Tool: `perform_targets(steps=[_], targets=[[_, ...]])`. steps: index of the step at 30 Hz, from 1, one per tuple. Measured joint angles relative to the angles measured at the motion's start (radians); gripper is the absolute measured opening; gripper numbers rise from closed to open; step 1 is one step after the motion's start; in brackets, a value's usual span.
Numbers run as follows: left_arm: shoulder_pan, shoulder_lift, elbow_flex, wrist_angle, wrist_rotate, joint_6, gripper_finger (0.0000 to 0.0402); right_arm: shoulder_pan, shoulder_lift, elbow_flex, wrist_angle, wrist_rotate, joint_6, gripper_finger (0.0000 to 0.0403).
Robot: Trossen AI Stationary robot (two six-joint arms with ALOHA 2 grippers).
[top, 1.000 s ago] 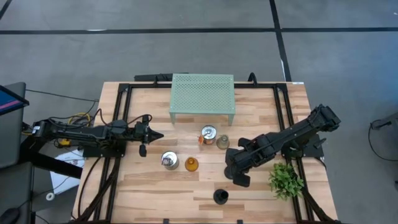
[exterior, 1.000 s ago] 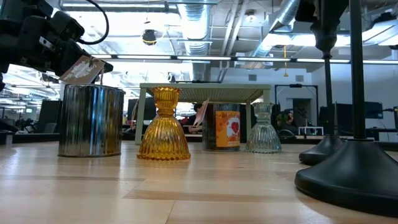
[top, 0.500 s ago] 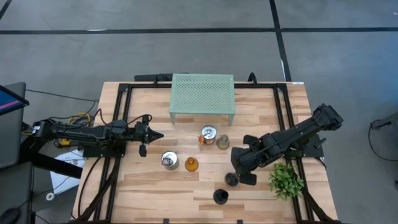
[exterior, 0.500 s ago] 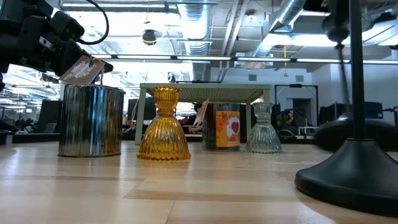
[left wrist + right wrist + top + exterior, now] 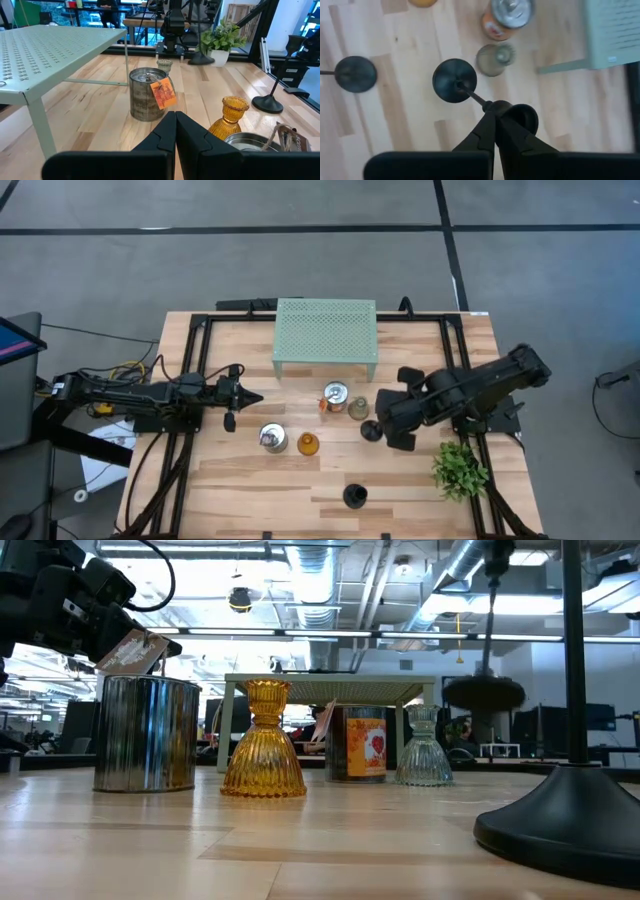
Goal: Pick & Place candle stick holders
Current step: Put the top black candle holder on the shelf
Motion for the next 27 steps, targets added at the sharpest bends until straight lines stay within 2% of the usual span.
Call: perform_targets(steps=[3,14,20,24,27], targets=[[0.000,0.000,0.000,0.000,0.000,0.000,0.0008,-0.017,0.000,0.063,-0.025,0.037,-0.041,0.0001],[0.000,0.000,0.000,-0.001,0.000,0.000,0.0008,-0.149,0.001,0.302,-0.034,0.197,-0.386,0.0000],[0.000,0.000,0.000,-0.004,0.000,0.000,0.0008,-0.252,0.000,0.407,-0.031,0.297,-0.582,0.0000],[0.000,0.000,0.000,-0.004,0.000,0.000,0.0008,-0.328,0.000,0.462,-0.019,0.416,-0.723,0.0000],[0.000,0.000,0.000,-0.004,0.000,0.000,0.0008,-0.400,-0.001,0.492,0.027,0.432,-0.836,0.0000]])
